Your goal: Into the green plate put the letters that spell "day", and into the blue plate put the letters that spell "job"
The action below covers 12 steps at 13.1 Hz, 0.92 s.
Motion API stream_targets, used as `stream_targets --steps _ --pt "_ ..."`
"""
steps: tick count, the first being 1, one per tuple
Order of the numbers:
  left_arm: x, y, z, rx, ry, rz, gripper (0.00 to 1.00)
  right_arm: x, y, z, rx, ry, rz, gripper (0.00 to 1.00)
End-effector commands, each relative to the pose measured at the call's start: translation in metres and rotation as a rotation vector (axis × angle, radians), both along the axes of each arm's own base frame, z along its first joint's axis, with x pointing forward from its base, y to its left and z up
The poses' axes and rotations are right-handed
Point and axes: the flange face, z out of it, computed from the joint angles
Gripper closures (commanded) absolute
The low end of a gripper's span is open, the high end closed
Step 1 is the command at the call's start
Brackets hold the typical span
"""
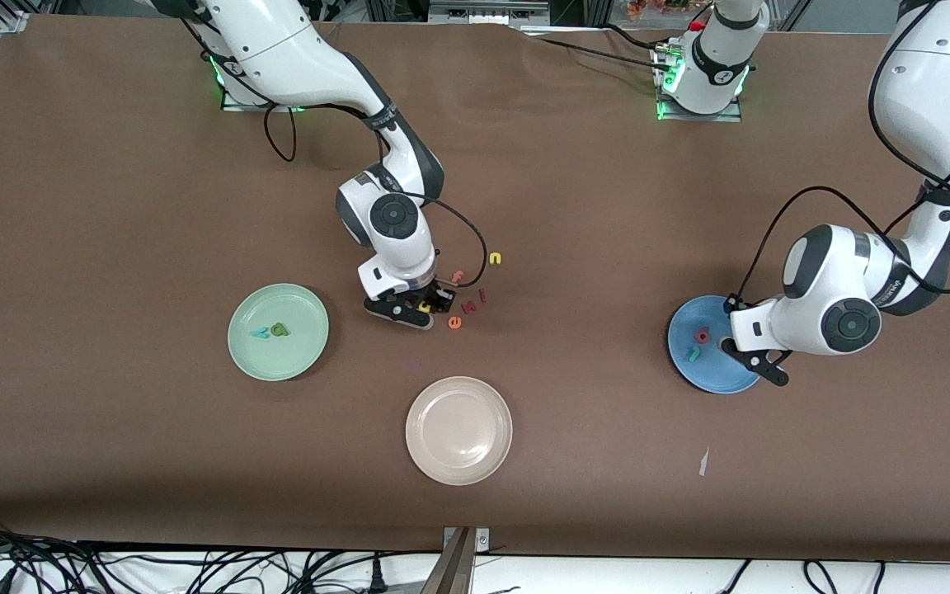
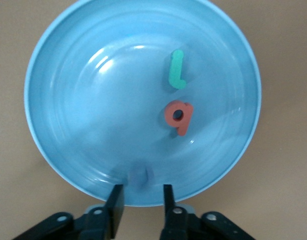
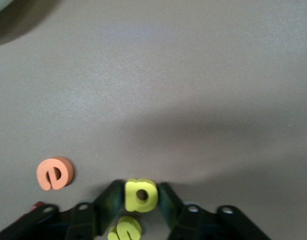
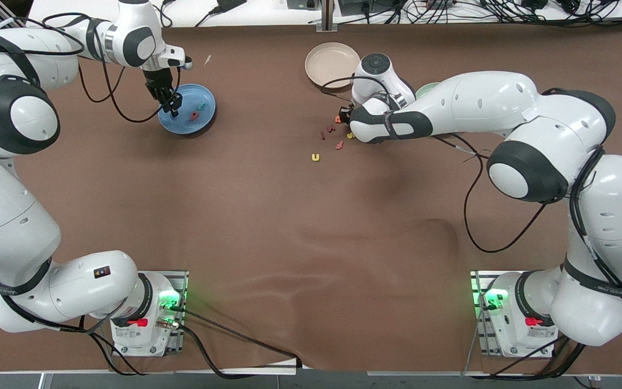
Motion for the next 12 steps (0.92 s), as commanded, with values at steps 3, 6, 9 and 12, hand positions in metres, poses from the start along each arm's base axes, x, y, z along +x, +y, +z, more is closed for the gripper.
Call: stream_targets --steps 3,6,9,12 --pt "0.009 -0.026 0.044 0.002 -0.061 -0.037 0.00 0.014 -0.014 0.018 -0.015 -0.021 0.062 0.85" --pt "0.008 -0.042 0.106 -0.031 -0.098 0.061 0.00 0.044 -0.105 0.090 -0.076 0.062 0.193 0.85" --pt "-0.005 -0.060 0.184 -0.024 -0.167 0.059 0.00 0.059 -0.194 0.138 -0.092 0.108 0.367 0.81" --pt "-0.007 -0.059 0.251 -0.025 -0.219 0.090 0.00 0.060 -0.229 0.142 -0.084 0.121 0.367 0.00"
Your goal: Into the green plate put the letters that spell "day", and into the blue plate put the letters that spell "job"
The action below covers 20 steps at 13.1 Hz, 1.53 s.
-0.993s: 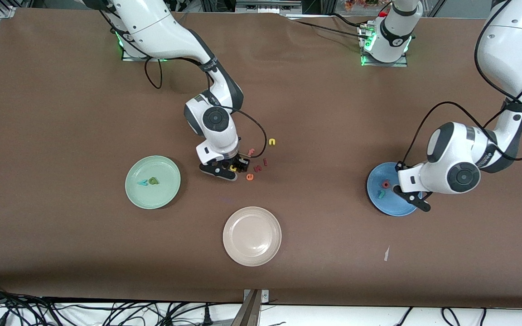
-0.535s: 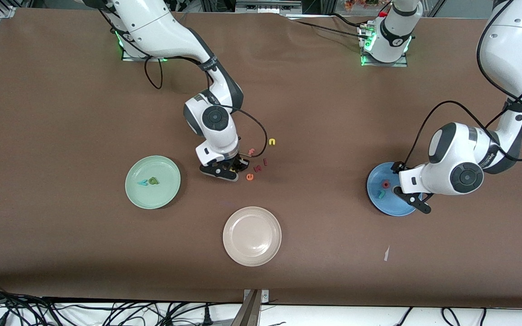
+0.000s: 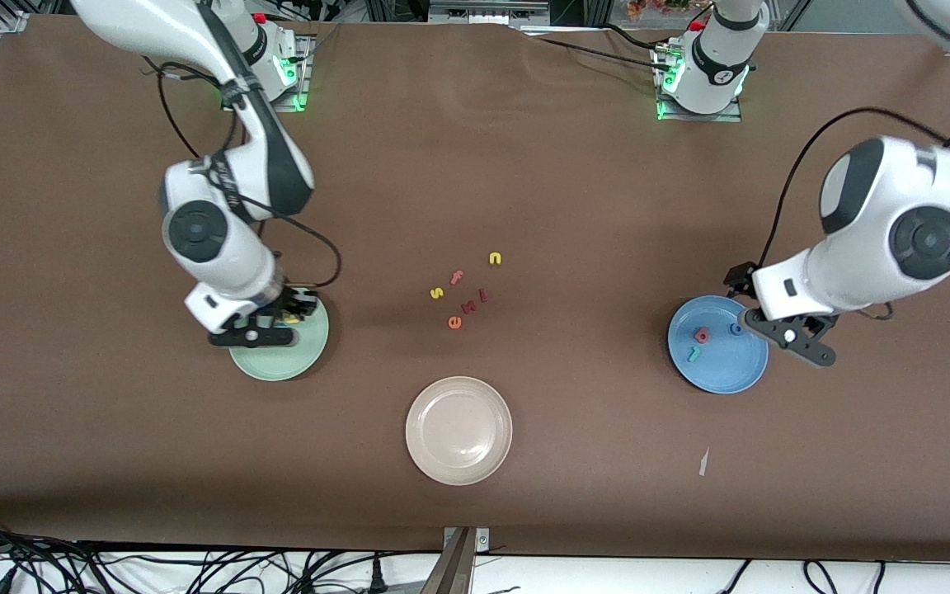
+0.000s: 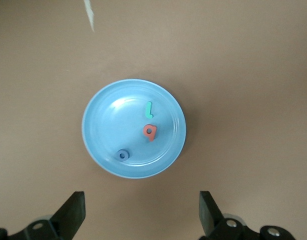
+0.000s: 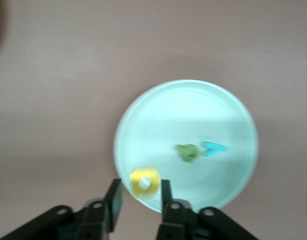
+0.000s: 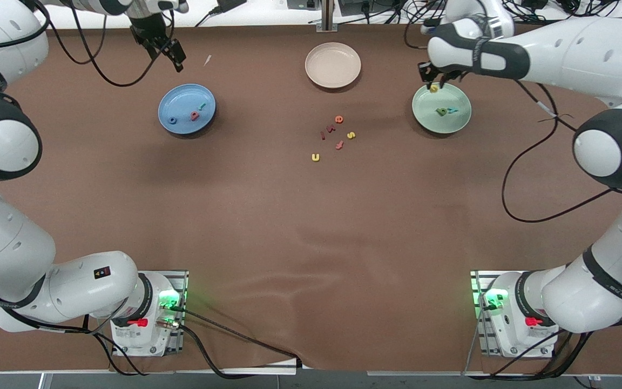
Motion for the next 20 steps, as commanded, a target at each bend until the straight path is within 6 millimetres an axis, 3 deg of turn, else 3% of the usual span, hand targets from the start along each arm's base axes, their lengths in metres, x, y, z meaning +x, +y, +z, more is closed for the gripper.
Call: stream_targets --steps 1,3,6,8,13,16,18,20 --pt "-0.008 0.000 0.067 -0.061 -0.034 0.079 0.00 -0.012 -0.004 0.004 0.024 0.013 0.011 0.00" --pt "-0.024 0.000 0.109 -0.052 -0.090 0.159 0.00 -0.014 -0.005 0.035 0.065 0.008 -0.024 0.00" --pt "-0.045 0.013 0.148 -0.047 -0.131 0.317 0.00 -0.028 -0.009 0.109 0.075 -0.011 -0.023 0.00" --pt "-0.053 0.033 0.145 -0.057 -0.108 0.422 0.00 -0.037 -0.017 0.155 0.071 0.013 -0.031 0.00" --pt "-0.079 0.004 0.159 -0.041 -0.115 0.496 0.00 -0.057 -0.084 0.238 0.077 0.032 -0.118 0.00" --pt "-0.081 0.001 0.160 -0.041 -0.117 0.485 0.00 -0.079 -0.103 0.276 0.061 0.028 -0.122 0.00" --pt "-0.079 0.012 0.159 -0.042 -0.115 0.501 0.00 -0.080 -0.123 0.282 0.064 0.019 -0.091 0.00" --pt "-0.079 0.025 0.158 -0.044 -0.113 0.479 0.00 -0.079 -0.128 0.281 0.063 0.028 -0.092 0.00"
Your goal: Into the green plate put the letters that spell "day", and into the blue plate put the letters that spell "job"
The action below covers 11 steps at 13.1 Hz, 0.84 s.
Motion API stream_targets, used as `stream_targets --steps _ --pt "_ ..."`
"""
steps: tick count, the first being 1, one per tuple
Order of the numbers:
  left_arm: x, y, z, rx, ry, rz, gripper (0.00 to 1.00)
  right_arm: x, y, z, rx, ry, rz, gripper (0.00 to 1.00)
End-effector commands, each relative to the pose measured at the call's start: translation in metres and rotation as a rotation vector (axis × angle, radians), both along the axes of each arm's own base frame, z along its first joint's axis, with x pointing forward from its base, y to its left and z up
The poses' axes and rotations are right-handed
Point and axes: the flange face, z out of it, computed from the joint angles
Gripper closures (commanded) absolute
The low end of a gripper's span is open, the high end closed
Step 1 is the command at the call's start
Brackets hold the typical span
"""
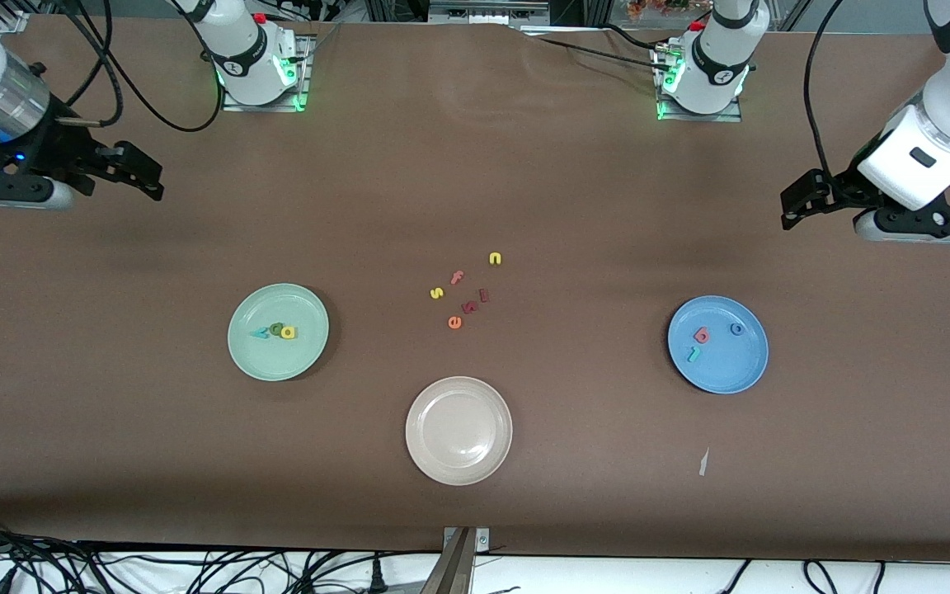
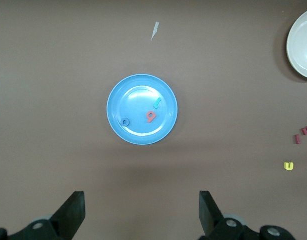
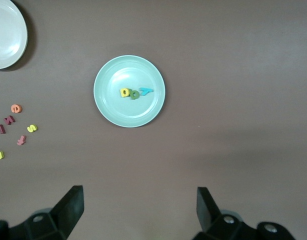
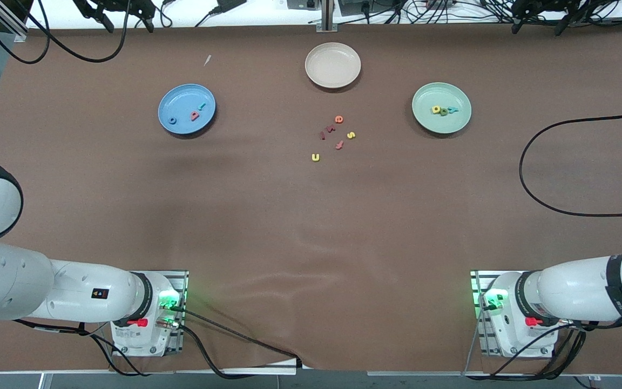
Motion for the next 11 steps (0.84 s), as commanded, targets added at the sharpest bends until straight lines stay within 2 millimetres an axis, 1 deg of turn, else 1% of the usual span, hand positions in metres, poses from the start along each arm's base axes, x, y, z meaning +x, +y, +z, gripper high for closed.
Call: stream_targets --steps 1,3,5,11 --pt "-0.0078 0.0153 0.0033 -0.014 -0.001 -0.019 0.00 0.0005 -0.0041 0.0063 0.003 0.016 0.019 0.00" --pt "-0.0071 0.0180 0.0008 -0.012 0.005 -0.045 0.00 0.0036 -0.0001 0.0111 0.007 0.034 0.030 0.00" --pt "-0.0068 0.0220 0.0013 -0.006 0.004 -0.041 0.00 0.0051 0.0020 0.0085 0.010 0.039 0.033 0.00" --pt "-0.0043 0.0190 0.0013 -0.007 0.009 -0.043 0.00 0.0049 0.0016 0.0090 0.007 0.040 0.038 0.00"
